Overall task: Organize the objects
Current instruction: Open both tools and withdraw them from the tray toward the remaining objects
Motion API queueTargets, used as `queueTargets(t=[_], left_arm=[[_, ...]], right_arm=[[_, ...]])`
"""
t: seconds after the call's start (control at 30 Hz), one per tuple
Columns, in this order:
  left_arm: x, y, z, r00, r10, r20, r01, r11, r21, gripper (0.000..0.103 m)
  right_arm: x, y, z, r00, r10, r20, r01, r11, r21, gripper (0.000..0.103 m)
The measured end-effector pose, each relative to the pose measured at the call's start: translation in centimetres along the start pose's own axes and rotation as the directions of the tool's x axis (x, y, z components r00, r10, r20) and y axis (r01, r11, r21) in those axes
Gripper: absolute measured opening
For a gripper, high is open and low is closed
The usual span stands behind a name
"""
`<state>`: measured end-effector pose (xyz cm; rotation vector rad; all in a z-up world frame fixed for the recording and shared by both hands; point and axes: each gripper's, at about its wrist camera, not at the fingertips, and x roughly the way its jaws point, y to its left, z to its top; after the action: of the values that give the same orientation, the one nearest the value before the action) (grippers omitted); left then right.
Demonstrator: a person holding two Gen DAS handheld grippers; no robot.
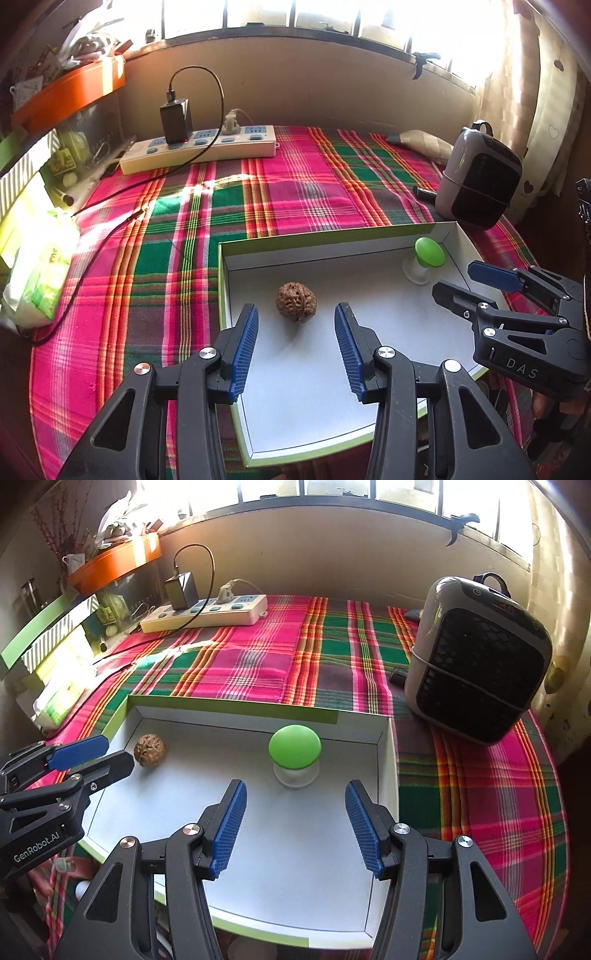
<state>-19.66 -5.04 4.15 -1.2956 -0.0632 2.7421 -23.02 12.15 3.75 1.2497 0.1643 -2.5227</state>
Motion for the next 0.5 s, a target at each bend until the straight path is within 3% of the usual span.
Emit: queueTargets(t=[0.5], left_arm=[[-3.9, 1.2, -2.7, 0.999, 0.005, 0.042, -0.003, 0.999, -0.034, 0.042]], right_arm=[[-3.6, 0.3, -3.3, 0.999, -0.004, 0.049, 0.002, 0.999, 0.045, 0.057]])
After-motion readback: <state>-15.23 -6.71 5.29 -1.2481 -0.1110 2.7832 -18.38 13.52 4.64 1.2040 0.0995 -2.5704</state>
